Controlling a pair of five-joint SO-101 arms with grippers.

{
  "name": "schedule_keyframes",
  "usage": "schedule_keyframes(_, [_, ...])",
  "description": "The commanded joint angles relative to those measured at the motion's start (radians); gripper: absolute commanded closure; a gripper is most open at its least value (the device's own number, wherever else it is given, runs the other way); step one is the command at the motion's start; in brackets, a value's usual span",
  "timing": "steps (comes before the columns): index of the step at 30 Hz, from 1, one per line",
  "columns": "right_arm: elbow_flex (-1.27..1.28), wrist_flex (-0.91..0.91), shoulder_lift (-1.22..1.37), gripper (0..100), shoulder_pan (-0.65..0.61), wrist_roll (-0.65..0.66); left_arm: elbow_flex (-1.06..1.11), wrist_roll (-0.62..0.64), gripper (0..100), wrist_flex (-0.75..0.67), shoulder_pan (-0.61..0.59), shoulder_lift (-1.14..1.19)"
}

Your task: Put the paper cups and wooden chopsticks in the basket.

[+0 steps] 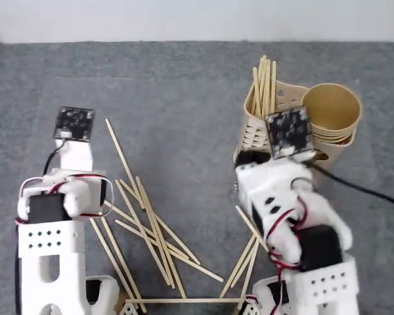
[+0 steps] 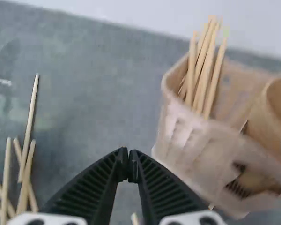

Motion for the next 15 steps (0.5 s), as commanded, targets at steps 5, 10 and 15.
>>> schedule_keyframes(5, [0.270,-0.036,-0.163,99.1,-0.054,-0.169,-0.108,-0.009,98,0.012,0.029,0.040])
schedule_keyframes(10, [0.419,-0.145,-0.199,99.1,-0.051,-0.189,-0.246,-0.009,98,0.069,0.043,0.295])
schedule_keyframes(15, [0.506,-0.209,-0.202,99.1,-0.016,-0.189,-0.361,-0.009,98,0.091,0.086,0.546])
